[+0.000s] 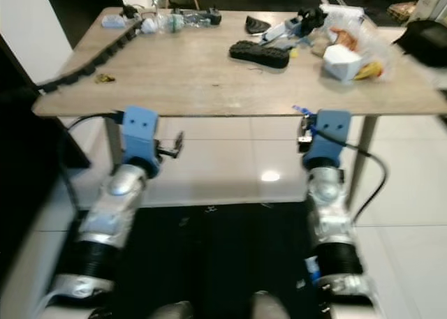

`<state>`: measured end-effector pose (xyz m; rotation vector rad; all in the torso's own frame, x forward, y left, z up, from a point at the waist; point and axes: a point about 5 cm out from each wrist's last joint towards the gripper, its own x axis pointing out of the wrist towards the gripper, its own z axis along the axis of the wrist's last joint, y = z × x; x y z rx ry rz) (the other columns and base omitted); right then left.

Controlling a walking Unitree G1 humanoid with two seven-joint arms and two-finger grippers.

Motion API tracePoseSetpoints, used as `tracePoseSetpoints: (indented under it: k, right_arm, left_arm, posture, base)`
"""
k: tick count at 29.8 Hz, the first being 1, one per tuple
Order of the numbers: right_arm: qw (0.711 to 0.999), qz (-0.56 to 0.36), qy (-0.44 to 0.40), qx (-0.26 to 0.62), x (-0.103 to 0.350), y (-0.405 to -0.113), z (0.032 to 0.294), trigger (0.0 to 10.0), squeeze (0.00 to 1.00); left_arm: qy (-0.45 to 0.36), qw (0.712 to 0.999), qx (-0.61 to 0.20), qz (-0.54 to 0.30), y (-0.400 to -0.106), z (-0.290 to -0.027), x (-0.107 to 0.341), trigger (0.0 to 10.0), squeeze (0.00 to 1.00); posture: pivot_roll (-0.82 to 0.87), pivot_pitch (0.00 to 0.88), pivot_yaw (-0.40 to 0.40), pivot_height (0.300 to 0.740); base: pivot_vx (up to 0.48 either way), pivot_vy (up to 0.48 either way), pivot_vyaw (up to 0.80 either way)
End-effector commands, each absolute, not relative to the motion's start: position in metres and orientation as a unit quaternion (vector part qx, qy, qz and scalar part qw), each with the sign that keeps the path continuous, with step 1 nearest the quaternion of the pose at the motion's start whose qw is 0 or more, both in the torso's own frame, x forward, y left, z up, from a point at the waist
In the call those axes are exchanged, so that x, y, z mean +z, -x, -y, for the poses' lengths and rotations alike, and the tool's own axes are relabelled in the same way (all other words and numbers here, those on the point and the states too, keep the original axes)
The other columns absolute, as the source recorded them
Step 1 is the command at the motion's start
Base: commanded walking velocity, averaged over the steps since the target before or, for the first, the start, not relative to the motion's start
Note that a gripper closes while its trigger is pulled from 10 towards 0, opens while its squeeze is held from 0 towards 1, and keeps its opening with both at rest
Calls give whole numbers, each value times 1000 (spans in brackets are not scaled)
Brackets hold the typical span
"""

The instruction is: Picking trash to rubbish bin

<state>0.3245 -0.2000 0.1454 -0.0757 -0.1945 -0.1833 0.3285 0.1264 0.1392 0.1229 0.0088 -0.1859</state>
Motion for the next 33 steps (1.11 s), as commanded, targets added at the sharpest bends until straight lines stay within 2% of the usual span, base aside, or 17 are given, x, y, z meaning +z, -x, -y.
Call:
tracePoseSetpoints:
  k: [1, 9, 10, 13, 16, 17, 24, 33]
  right_arm:
    - [991, 93, 33, -89, 144, -325, 198, 10000, 0]
    - [992, 90, 32, -87, 143, -324, 198, 10000, 0]
    - [992, 84, 32, -83, 141, -325, 198, 10000, 0]
    - [994, 79, 29, -76, 142, -329, 193, 10000, 0]
    - [991, 108, 35, -67, 155, -335, 191, 10000, 0]
    - [992, 104, 28, -70, 155, -337, 194, 10000, 0]
    - [992, 101, 21, -70, 154, -341, 187, 10000, 0]
    - [992, 92, 25, -83, 144, -331, 198, 10000, 0]
  left_arm:
    - [-60, 994, -89, -7, -328, -129, 140, 10000, 0]
    - [-61, 994, -88, -3, -329, -130, 142, 10000, 0]
    - [-63, 994, -87, -1, -330, -128, 143, 10000, 0]
    - [-65, 995, -81, 7, -333, -132, 147, 10000, 0]
    - [-67, 994, -84, 7, -338, -133, 151, 10000, 0]
    - [-73, 993, -87, 15, -341, -130, 156, 10000, 0]
    - [-76, 995, -69, 17, -343, -144, 161, 10000, 0]
    - [-70, 994, -80, 9, -338, -136, 153, 10000, 0]
  posture:
    - [-63, 16, -21, 740]
    - [-64, 11, -36, 740]
    - [-81, 17, -68, 740]
    - [-71, 0, -32, 740]
    - [-36, 1, -42, 740]
    - [-18, 3, -72, 740]
    - [-41, 0, -23, 740]
    - [-57, 0, -14, 740]
  base:
    - [285, 0, 0]
    - [286, 0, 0]
    - [285, 0, 0]
    - [285, 0, 0]
    - [285, 0, 0]
    - [281, 0, 0]
    - [277, 0, 0]
    - [279, 0, 0]
